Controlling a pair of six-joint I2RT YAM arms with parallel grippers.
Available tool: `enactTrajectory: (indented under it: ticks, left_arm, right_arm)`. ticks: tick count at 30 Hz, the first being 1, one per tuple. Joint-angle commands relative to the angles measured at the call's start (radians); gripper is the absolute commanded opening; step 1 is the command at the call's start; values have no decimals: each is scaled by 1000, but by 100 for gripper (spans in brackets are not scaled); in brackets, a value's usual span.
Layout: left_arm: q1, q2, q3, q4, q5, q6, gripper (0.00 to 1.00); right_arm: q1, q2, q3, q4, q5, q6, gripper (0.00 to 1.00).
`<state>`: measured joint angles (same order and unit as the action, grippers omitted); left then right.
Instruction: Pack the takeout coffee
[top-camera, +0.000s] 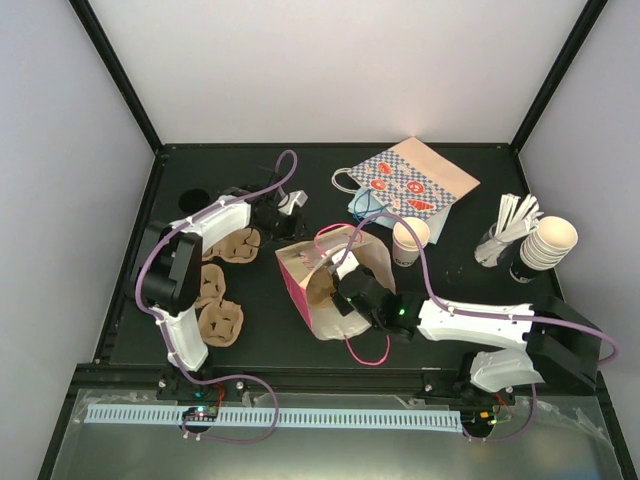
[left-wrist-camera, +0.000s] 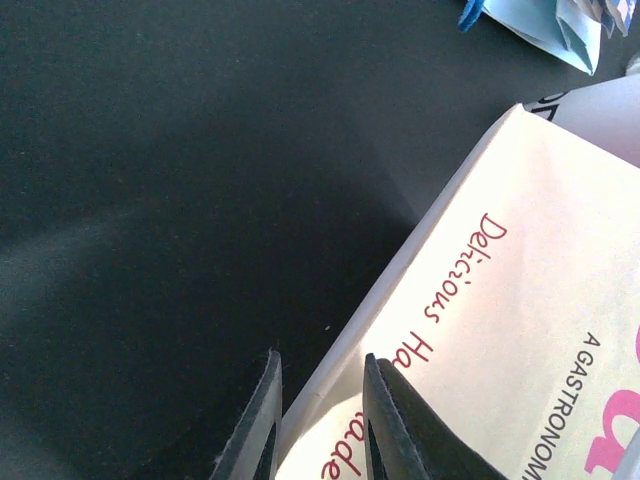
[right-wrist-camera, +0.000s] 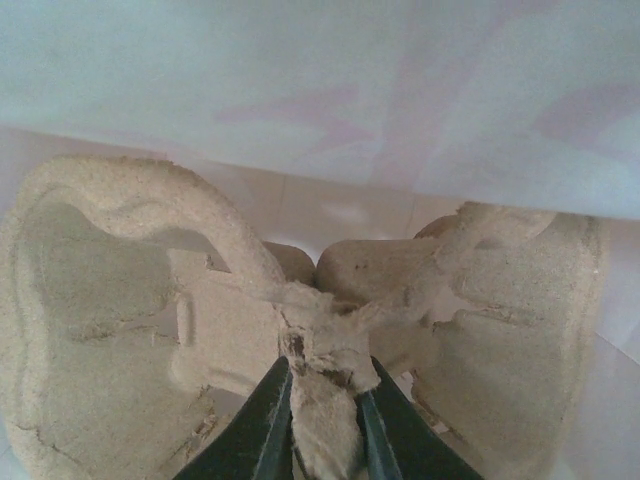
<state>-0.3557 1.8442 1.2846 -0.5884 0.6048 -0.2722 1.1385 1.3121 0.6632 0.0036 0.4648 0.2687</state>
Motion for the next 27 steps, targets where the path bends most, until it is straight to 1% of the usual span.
enactTrajectory:
  ticks: [1, 22, 27]
  left_arm:
    - [-28, 3, -2, 10, 89, 22, 25]
    - [-67, -47, -25, -52, 154, 71, 23]
    - [-69, -59, -32, -58, 143, 68, 23]
  right_arm:
    - [5, 19, 21, 28, 0, 8, 16]
    - [6, 115, 54, 39, 56, 16, 17]
    - [6, 92, 55, 23, 104, 54, 17]
